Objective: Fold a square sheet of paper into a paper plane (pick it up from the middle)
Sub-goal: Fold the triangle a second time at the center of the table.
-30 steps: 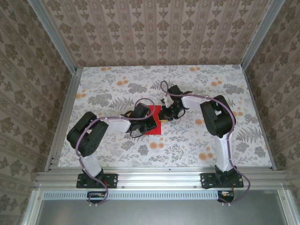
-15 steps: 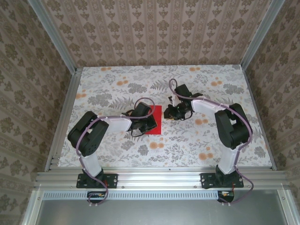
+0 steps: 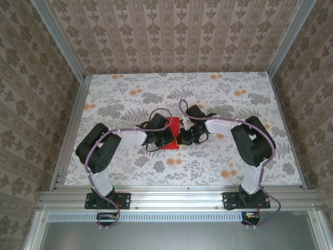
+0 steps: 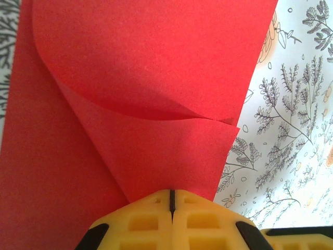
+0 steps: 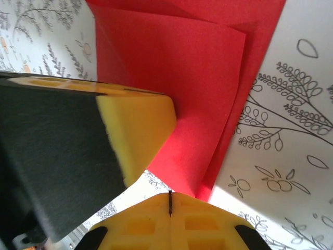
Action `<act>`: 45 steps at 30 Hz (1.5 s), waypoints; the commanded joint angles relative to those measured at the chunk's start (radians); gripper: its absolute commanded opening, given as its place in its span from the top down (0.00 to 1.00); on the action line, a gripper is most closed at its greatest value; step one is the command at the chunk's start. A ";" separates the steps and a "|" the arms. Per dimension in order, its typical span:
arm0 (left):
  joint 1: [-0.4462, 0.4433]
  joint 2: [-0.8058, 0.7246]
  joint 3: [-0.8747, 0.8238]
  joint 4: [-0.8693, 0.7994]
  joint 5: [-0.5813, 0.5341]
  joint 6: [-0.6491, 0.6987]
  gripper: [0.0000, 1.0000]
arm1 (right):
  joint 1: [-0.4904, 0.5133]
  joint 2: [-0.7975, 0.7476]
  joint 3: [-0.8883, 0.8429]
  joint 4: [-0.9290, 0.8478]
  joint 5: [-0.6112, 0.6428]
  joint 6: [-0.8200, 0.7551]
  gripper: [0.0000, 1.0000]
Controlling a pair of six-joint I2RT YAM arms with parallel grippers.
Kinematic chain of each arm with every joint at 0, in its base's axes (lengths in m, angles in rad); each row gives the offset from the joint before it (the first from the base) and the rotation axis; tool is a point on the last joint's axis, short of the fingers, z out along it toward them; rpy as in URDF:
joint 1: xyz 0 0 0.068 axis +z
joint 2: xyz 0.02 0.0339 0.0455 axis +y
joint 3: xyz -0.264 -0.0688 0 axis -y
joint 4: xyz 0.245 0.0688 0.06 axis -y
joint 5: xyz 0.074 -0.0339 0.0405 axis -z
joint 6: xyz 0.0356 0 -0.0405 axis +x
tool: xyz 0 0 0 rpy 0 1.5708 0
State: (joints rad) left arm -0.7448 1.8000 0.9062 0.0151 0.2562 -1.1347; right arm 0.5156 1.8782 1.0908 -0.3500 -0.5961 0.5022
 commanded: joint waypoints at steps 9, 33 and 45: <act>-0.008 0.039 -0.002 -0.088 -0.027 -0.022 0.95 | 0.004 0.092 0.015 -0.009 0.001 0.008 0.96; 0.101 0.073 0.062 -0.080 0.005 0.055 0.93 | -0.019 0.135 -0.040 -0.182 0.151 -0.103 0.97; 0.242 0.082 0.040 -0.029 0.067 0.213 0.91 | -0.019 0.137 -0.046 -0.182 0.151 -0.100 0.97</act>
State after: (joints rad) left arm -0.5579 1.8565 0.9581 0.0090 0.4046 -1.0084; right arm 0.5037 1.9442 1.0996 -0.3695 -0.6102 0.4179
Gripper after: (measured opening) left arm 0.092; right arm 0.048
